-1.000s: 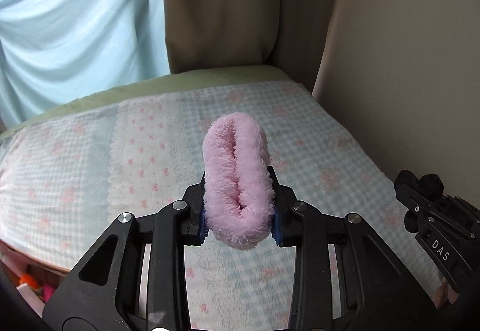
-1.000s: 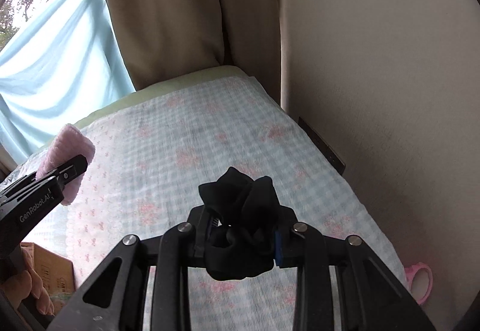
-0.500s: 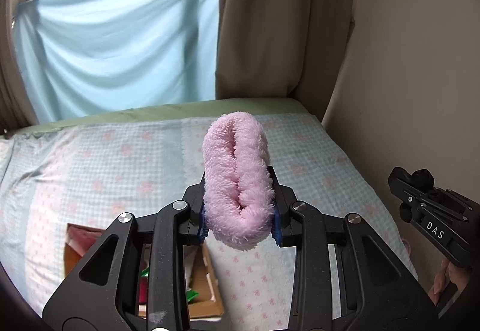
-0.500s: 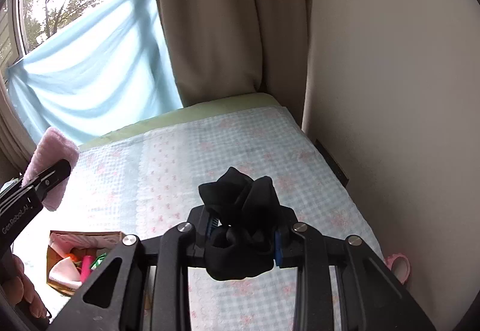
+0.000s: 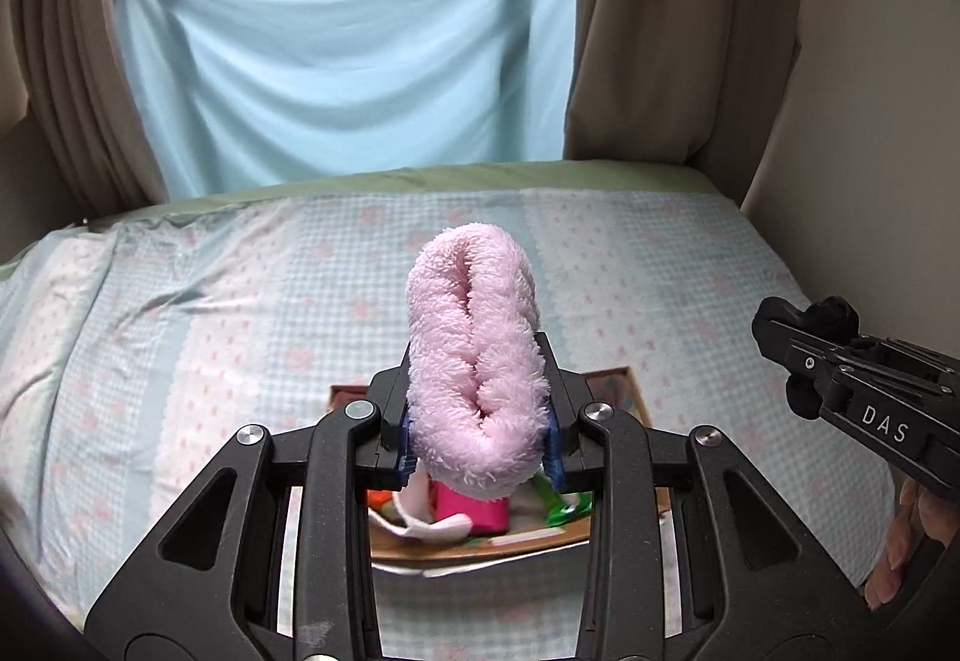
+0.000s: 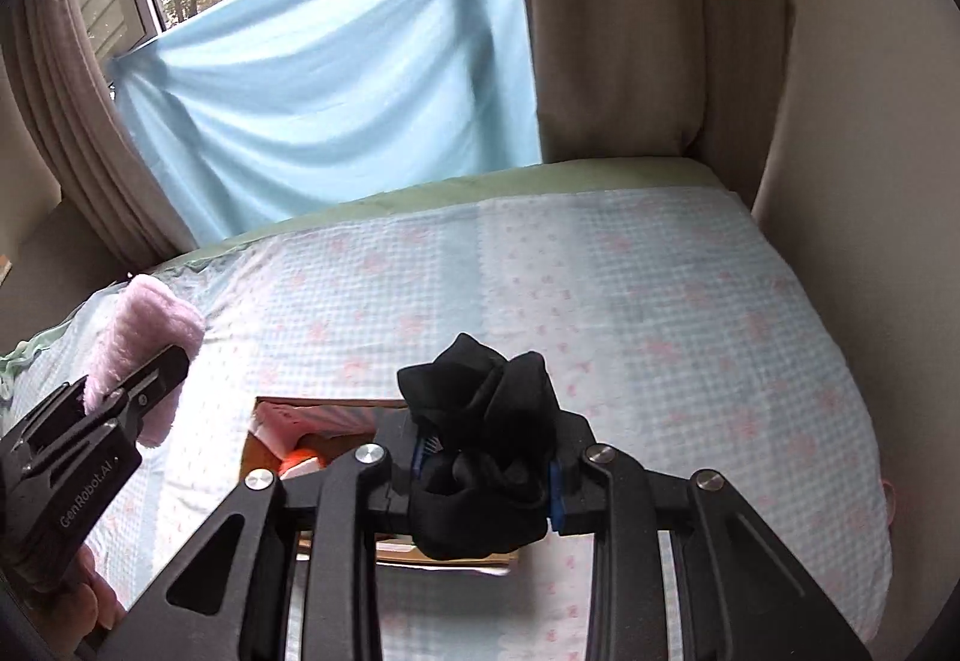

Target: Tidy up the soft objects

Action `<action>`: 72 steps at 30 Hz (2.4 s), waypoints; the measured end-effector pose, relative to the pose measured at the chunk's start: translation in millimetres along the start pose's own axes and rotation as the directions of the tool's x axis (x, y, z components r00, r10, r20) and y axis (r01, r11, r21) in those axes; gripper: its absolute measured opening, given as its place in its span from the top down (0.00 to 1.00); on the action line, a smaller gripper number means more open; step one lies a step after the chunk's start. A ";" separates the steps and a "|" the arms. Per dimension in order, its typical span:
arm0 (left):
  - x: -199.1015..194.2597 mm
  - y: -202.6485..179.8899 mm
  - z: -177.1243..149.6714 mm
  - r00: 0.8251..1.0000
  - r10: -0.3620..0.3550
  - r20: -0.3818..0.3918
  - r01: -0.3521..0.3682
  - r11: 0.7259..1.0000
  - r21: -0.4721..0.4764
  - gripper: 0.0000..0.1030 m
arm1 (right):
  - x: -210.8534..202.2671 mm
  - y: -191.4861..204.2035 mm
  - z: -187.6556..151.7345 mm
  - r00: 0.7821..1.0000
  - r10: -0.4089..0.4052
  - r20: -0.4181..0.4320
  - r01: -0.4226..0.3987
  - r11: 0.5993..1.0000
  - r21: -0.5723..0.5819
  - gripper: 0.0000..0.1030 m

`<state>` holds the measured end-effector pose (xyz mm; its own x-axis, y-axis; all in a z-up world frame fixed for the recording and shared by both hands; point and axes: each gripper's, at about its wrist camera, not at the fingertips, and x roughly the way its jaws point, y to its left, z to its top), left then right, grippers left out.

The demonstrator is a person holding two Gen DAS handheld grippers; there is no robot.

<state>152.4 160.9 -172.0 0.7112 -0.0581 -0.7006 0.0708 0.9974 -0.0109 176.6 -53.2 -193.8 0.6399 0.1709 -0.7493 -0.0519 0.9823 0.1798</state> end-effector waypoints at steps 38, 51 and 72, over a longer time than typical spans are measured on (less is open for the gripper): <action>171.7 -5.2 -82.9 0.865 -0.042 -0.500 0.136 0.979 0.153 0.00 | 217.7 0.8 -56.3 0.825 0.086 -0.559 -0.045 0.995 0.087 0.00; 76.5 7.2 -54.8 0.905 -0.056 -0.421 0.106 0.990 0.096 0.00 | 118.4 7.4 -34.0 0.891 0.082 -0.446 -0.048 0.995 0.088 0.00; -180.8 -53.4 13.4 0.998 -0.025 0.052 0.029 0.997 -0.077 0.00 | -159.0 -30.8 1.6 0.999 -0.042 -0.016 0.040 0.991 -0.130 0.00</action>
<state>29.4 117.6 -35.2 0.7445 -0.0849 -0.6622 0.0373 0.9956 -0.0858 77.7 -110.8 -79.2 0.6291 0.1303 -0.7663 -0.1254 0.9899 0.0655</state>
